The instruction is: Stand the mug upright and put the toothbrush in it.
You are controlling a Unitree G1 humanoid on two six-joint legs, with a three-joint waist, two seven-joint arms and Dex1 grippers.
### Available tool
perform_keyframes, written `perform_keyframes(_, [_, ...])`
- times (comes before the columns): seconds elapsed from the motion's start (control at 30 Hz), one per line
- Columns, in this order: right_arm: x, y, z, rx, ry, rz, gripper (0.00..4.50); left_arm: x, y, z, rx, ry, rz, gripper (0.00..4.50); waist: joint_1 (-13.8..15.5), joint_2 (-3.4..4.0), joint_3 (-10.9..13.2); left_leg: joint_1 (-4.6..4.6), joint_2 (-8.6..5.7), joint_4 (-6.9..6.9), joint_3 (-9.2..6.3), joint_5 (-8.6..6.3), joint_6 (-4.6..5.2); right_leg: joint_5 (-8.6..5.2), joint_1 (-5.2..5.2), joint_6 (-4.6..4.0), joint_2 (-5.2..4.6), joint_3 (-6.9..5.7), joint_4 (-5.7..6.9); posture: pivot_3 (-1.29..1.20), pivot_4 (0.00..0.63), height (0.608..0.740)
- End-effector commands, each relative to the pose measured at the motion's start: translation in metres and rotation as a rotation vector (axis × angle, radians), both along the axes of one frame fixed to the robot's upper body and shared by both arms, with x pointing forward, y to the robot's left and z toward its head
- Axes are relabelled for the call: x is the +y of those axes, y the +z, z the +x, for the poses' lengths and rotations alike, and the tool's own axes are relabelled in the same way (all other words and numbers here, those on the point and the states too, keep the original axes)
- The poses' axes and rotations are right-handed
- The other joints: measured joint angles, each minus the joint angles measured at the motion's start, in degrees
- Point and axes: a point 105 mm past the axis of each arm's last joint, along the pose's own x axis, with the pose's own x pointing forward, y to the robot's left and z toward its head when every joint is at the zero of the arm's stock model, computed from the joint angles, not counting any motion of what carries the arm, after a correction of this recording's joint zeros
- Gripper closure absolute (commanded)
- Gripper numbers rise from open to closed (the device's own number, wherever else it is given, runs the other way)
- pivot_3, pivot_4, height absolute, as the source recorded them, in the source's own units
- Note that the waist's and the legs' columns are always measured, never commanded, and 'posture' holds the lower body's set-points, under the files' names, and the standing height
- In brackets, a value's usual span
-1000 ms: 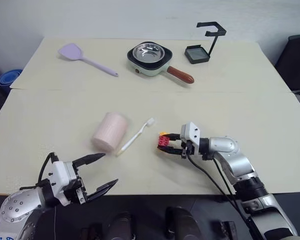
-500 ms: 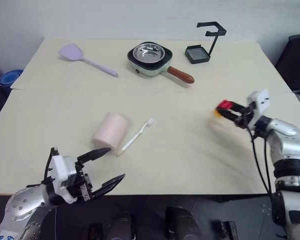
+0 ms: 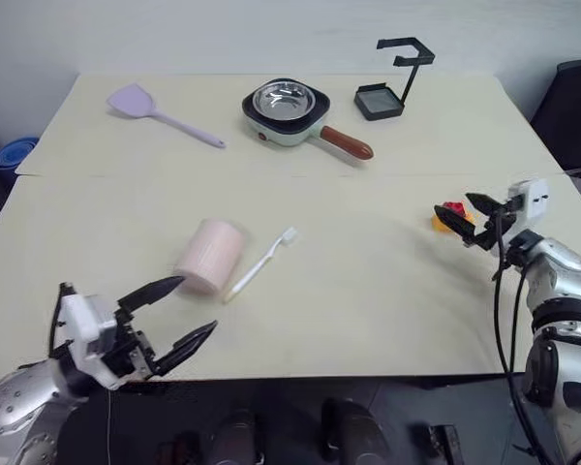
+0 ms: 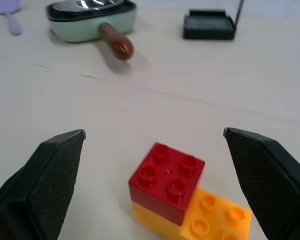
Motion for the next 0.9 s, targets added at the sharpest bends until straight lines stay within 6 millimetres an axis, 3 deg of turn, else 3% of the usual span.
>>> perform_keyframes(0.03, [0.023, 0.028, -0.020, -0.157, 0.187, -0.097, 0.05, 0.035, 0.000, -0.007, 0.022, 0.146, 0.004, 0.00, 0.2, 0.00, 0.0, 0.02, 0.03, 0.01, 0.00, 0.00, 0.00, 0.00, 0.00, 0.00, 0.03, -0.01, -0.03, 0.00, 0.150, 0.740])
perform_keyframes(0.13, [0.057, 0.019, -0.041, -0.163, 0.363, -0.126, 0.05, 0.078, -0.010, -0.012, 0.095, 0.337, 0.014, 0.00, 0.4, 0.00, 0.0, 0.08, 0.14, 0.01, -0.02, -0.02, -0.07, 0.00, 0.00, -0.01, 0.05, 0.01, -0.06, 0.00, 0.150, 0.740])
perform_keyframes(0.2, [0.089, -0.006, -0.072, -0.163, 0.571, -0.237, 0.05, 0.122, -0.016, -0.015, 0.156, 0.533, 0.032, 0.00, 0.6, -0.01, 0.0, 0.08, 0.16, -0.02, -0.04, -0.02, -0.08, -0.01, 0.00, -0.03, 0.04, -0.01, -0.06, 0.00, 0.150, 0.740])
perform_keyframes(0.3, [0.103, -0.022, -0.090, -0.167, 0.651, -0.228, 0.05, 0.143, -0.013, -0.018, 0.197, 0.599, 0.023, 0.00, 0.7, -0.02, 0.0, 0.07, 0.14, -0.03, -0.09, -0.04, -0.10, -0.03, 0.00, -0.07, 0.05, -0.07, -0.05, 0.00, 0.150, 0.740])
perform_keyframes(0.4, [0.106, -0.029, -0.093, -0.163, 0.635, -0.181, 0.05, 0.133, -0.008, -0.009, 0.321, 0.547, -0.063, 0.00, 0.9, -0.03, 0.0, 0.06, -0.12, 0.01, -0.09, -0.09, 0.06, 0.01, 0.00, 0.01, -0.21, -0.03, -0.04, 0.00, 0.150, 0.740])
perform_keyframes(0.5, [0.111, -0.032, -0.099, -0.171, 0.634, -0.185, 0.05, 0.110, 0.021, 0.020, 0.349, 0.425, -0.150, 0.00, 1.7, -0.09, 0.0, 0.04, -0.17, 0.02, -0.37, -0.08, 0.04, 0.00, 0.05, -0.01, -0.47, 0.13, -0.03, 0.00, 0.150, 0.740])
perform_keyframes(0.67, [0.118, -0.033, -0.104, -0.165, 0.608, -0.169, 0.05, 0.093, 0.043, 0.062, 0.554, 0.344, -0.073, 0.00, 1.9, -0.11, -0.1, 0.06, -0.06, -0.07, -0.48, 0.02, -0.31, -0.11, 0.05, -0.22, -0.23, 0.10, 0.25, 0.00, 0.150, 0.740])
perform_keyframes(0.83, [0.127, -0.033, -0.109, -0.172, 0.643, -0.183, 0.05, 0.084, 0.032, 0.087, 0.856, 0.342, 0.053, 0.00, 1.1, -0.11, -0.1, 0.14, -0.11, -0.35, -0.15, 0.16, -0.37, -0.13, -0.18, -0.23, 0.14, -0.02, 0.27, 0.00, 0.150, 0.740])
perform_keyframes(0.9, [0.132, -0.031, -0.112, -0.186, 0.650, -0.180, 0.05, 0.076, 0.033, 0.106, 0.871, 0.312, 0.061, 0.00, 0.9, -0.11, -0.1, 0.06, -0.36, -0.43, -0.04, 0.22, -0.40, -0.12, -0.33, -0.22, 0.21, 0.05, 0.30, 0.00, 0.150, 0.740])
